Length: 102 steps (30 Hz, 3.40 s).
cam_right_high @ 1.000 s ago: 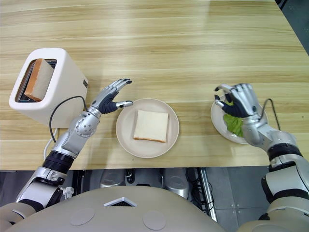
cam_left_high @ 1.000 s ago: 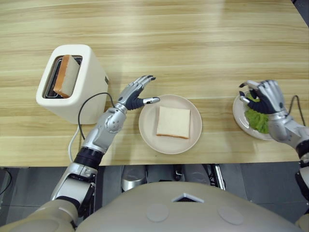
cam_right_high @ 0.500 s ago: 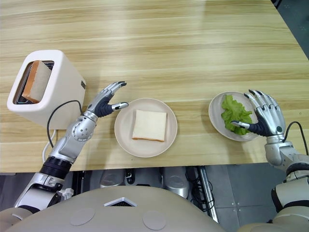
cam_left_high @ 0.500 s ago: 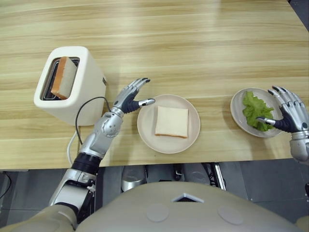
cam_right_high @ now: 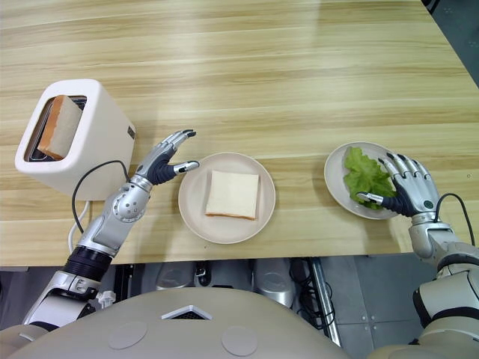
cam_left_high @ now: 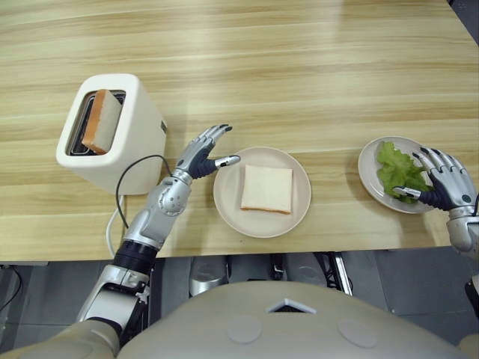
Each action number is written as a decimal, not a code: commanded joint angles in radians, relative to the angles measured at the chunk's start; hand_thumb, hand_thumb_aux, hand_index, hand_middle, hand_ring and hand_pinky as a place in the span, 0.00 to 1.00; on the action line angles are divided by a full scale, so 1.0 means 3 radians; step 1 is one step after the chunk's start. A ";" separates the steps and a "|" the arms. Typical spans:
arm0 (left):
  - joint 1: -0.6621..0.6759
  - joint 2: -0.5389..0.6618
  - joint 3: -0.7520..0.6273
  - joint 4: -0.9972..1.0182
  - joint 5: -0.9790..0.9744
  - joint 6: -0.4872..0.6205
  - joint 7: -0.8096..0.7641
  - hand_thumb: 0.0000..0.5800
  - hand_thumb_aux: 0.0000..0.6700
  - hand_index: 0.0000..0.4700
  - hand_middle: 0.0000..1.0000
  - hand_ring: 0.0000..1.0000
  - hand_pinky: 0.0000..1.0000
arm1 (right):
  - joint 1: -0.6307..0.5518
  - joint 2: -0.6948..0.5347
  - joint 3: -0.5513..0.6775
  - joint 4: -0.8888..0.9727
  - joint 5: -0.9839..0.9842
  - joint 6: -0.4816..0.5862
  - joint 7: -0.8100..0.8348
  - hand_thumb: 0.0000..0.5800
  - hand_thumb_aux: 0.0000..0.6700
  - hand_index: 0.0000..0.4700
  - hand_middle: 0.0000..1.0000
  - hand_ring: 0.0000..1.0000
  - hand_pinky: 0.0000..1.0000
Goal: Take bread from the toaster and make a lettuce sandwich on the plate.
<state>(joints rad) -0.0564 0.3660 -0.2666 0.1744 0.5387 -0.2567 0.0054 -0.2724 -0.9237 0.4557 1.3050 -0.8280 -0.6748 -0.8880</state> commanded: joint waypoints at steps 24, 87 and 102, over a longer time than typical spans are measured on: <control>-0.0030 0.0028 0.0041 0.0024 -0.0036 0.0003 -0.0003 0.00 0.00 0.00 0.00 0.00 0.00 | -0.0105 0.0218 -0.0025 -0.0100 0.0209 -0.0328 0.0218 1.00 1.00 0.98 0.00 0.00 0.00; -0.0109 0.0116 0.0575 0.0030 -0.0303 -0.0055 0.0092 0.00 0.00 0.00 0.00 0.00 0.00 | -0.0773 0.0611 -0.0048 -0.2793 0.0035 -0.0743 0.1832 0.00 0.00 0.00 0.00 0.00 0.00; 0.0337 0.0436 0.1717 -0.2292 0.0039 0.0453 -0.0044 0.00 0.00 0.00 0.00 0.00 0.00 | -0.0358 0.0966 -0.0494 -0.2714 0.0355 -0.0604 0.1620 0.00 0.00 0.00 0.00 0.00 0.00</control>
<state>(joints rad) 0.0180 0.4696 0.1551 -0.5282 0.5071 -0.1827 0.0020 -0.3963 -0.6384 0.3291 0.4845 -0.7274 -0.8660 -0.3929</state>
